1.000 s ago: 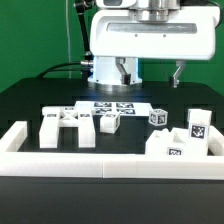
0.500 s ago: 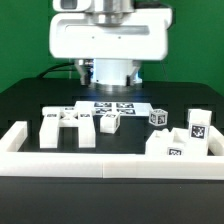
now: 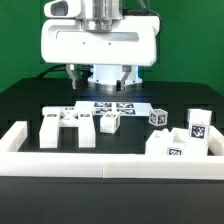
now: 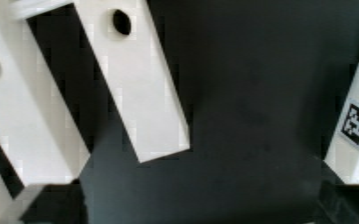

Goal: Assemble chair

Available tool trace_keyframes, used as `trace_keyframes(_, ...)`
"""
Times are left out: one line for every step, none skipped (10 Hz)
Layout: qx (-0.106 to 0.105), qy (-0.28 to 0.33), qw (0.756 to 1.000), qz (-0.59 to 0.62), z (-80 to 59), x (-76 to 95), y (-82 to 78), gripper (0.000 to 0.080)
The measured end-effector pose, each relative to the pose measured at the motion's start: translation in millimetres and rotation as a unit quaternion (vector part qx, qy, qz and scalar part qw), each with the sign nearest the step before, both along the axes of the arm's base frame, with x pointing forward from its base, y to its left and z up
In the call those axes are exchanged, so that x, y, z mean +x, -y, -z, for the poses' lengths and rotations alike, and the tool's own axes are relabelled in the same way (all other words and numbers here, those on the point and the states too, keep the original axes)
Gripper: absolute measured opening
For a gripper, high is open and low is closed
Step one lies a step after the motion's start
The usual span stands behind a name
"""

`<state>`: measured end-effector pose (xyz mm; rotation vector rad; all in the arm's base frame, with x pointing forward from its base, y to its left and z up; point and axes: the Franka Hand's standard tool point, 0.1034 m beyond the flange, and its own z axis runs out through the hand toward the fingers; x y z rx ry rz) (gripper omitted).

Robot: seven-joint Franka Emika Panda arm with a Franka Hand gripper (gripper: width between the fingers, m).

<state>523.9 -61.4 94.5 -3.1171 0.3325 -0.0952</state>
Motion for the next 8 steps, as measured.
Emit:
trace_keyframes(-0.001,-0.005,1.000,0.000,10.7,-12.7,-2.5,0.0649)
trace_keyframes(-0.002,-0.010,1.000,-0.002,17.2,-21.1,-5.6,0.0649)
trace_keyframes(-0.001,-0.010,1.000,-0.004,17.4,-20.8,-8.8,0.0649)
trace_keyframes(0.002,-0.019,1.000,-0.004,17.2,-21.8,-9.0,0.0649)
trace_keyframes(0.002,-0.019,1.000,-0.004,17.3,-21.7,-9.0,0.0649)
trace_keyframes(0.003,-0.021,1.000,-0.005,17.5,-22.3,-9.3,0.0649)
trace_keyframes(0.018,-0.066,0.997,-0.018,16.8,-27.8,-13.1,0.0649)
trace_keyframes(0.025,-0.085,0.995,-0.041,15.8,-23.8,-14.1,0.0649)
